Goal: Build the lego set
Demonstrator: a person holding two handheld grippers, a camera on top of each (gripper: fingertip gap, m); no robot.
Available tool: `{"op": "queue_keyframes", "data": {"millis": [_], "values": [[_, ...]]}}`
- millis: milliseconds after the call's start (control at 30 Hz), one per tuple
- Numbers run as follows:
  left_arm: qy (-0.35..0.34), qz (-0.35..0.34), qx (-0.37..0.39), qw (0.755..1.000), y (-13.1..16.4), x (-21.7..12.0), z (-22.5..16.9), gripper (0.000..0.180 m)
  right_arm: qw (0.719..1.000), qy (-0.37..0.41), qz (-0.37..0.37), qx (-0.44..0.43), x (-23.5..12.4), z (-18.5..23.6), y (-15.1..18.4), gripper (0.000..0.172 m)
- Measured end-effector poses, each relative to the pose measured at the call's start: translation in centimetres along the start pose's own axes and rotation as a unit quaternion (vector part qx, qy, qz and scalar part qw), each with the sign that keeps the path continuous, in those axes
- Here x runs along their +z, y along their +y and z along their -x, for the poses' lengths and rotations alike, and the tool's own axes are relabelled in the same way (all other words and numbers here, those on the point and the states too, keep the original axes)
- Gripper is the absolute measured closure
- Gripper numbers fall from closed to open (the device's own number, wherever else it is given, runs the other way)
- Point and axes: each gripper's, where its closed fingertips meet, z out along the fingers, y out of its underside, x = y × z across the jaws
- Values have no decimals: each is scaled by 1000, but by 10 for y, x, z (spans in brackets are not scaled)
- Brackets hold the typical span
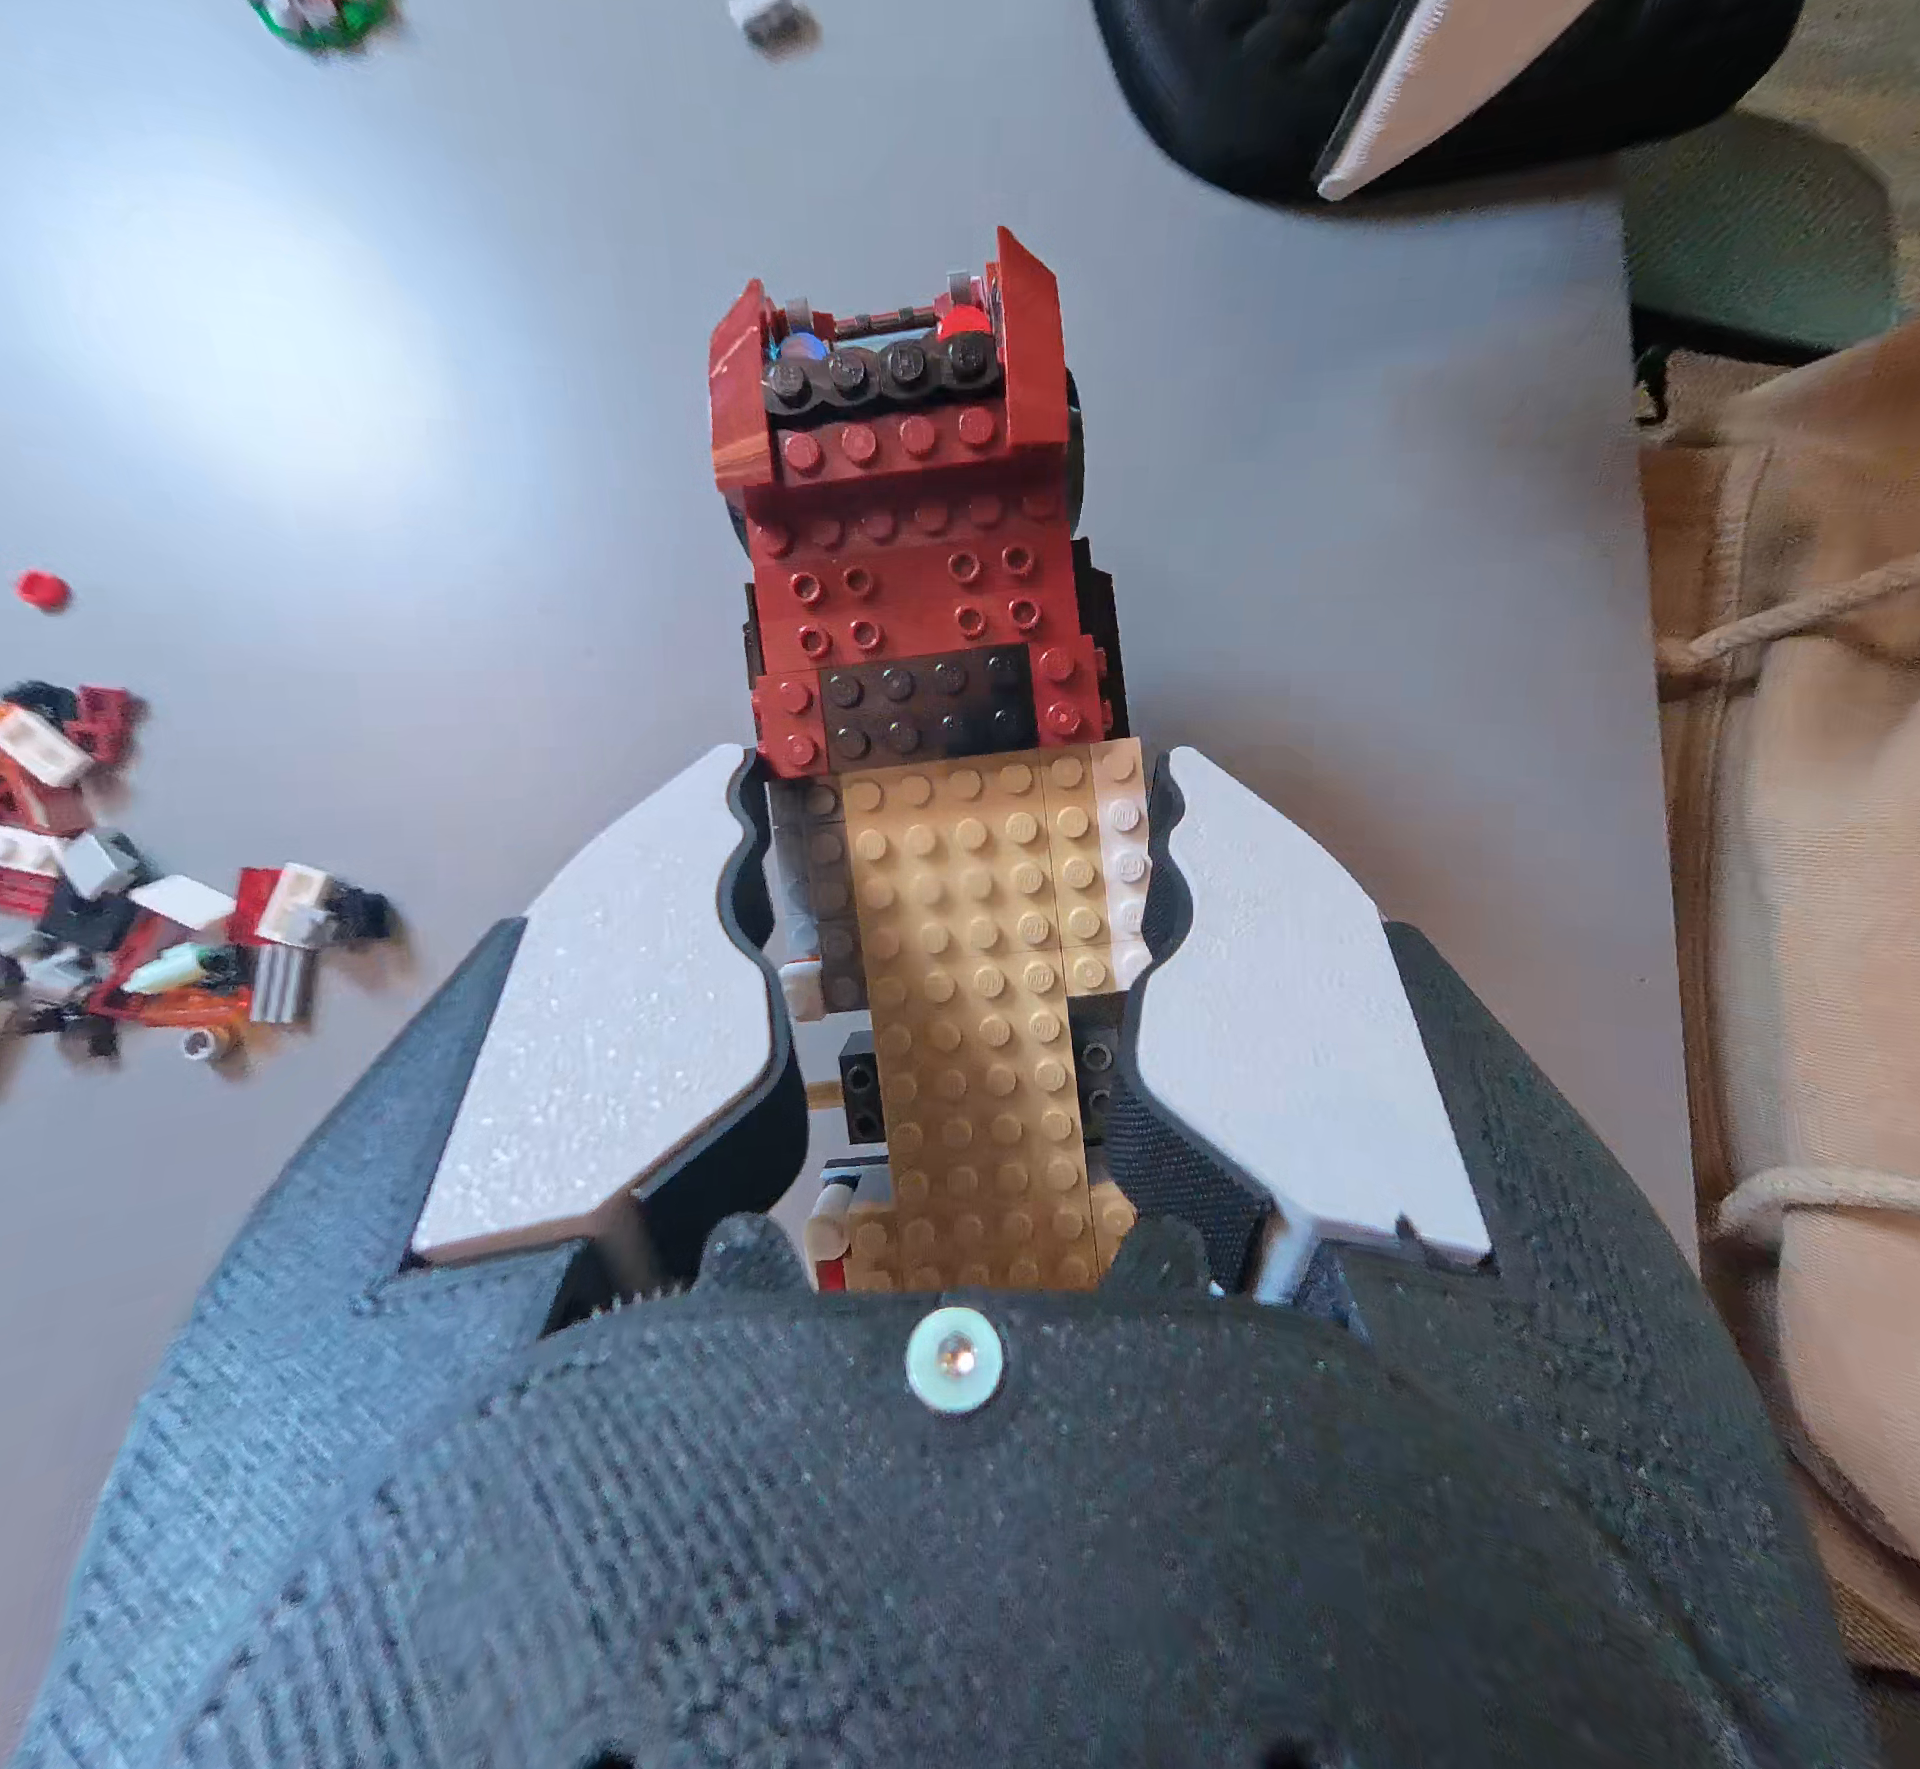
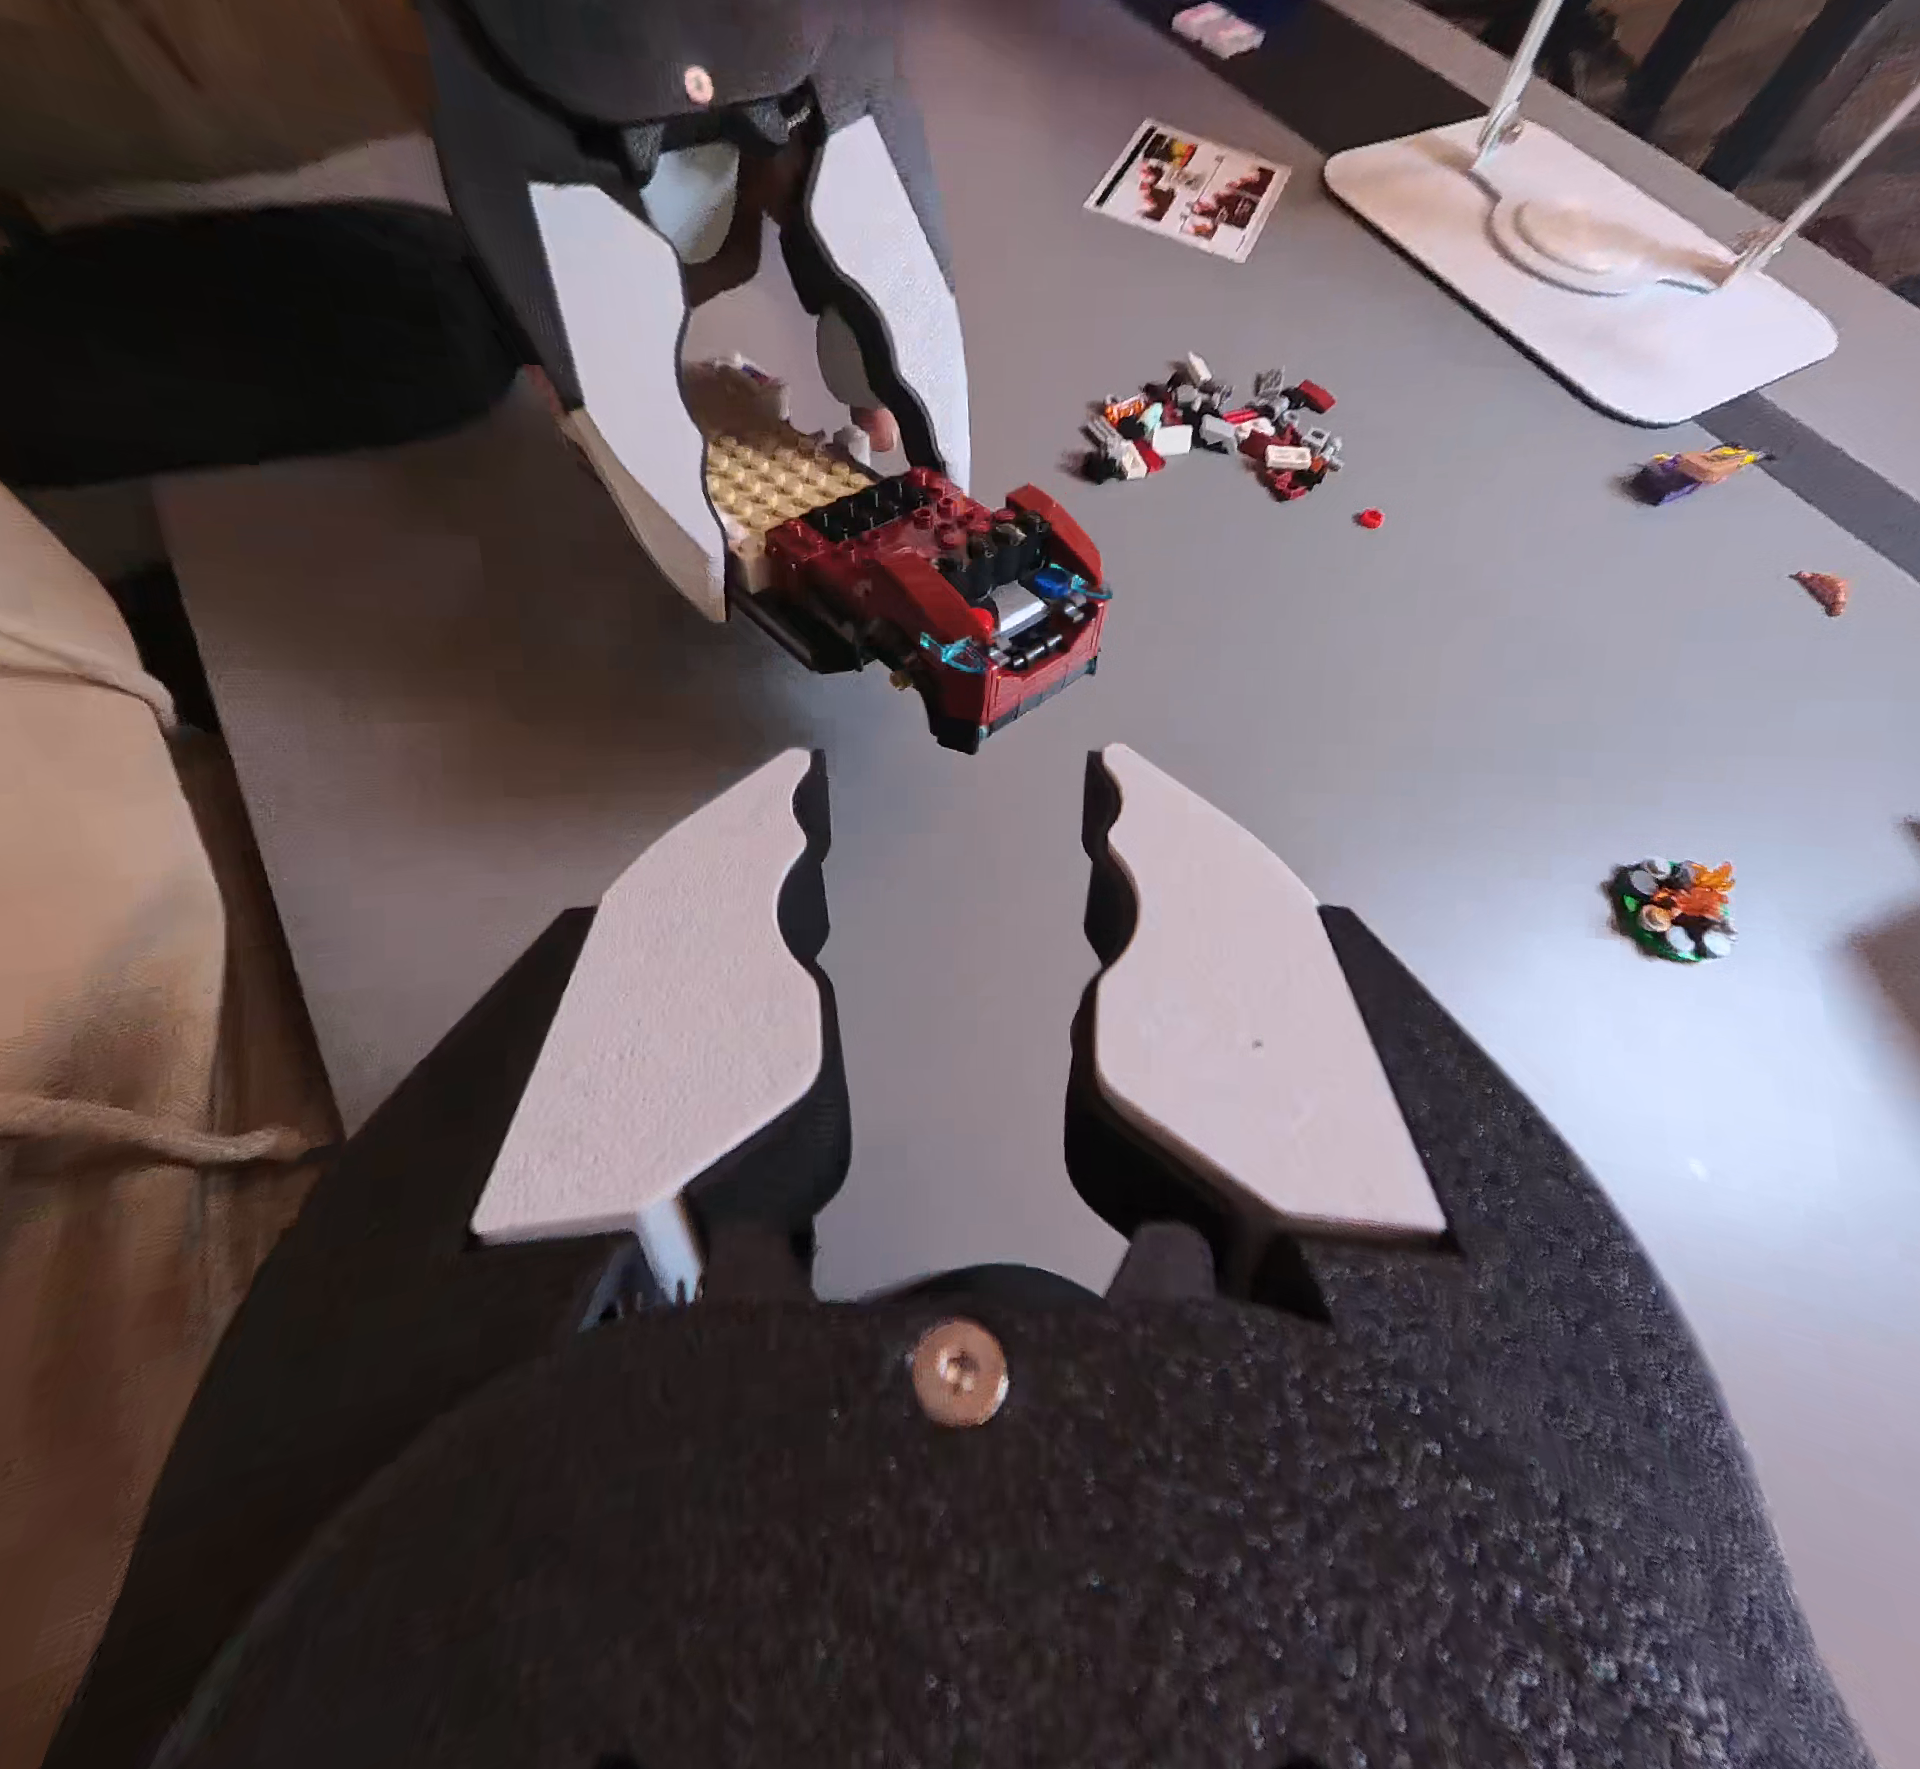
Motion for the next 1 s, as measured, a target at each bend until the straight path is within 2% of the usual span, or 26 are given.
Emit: {"op": "queue_keyframes", "data": {"millis": [233, 467, 700, 800, 1000], "values": [[-4, 52, -32, 998, 11, 23, 7, 110, 998, -28, 36, -38, 27, -4, 16, 142], [-16, 72, -19, 997, 13, 35, 10, 109, 996, -26, 69, -58, 46, -16, 28, 145], [-30, 69, -9, 997, 11, 38, 14, 108, 994, -32, 83, -65, 53, -18, 33, 152], [-39, 63, -5, 997, 11, 37, 16, 99, 994, -33, 83, -63, 53, -18, 33, 154], [-69, 44, 3, 997, 14, 16, 16, 99, 993, -46, 75, -79, 48, -15, 32, 154]]}}
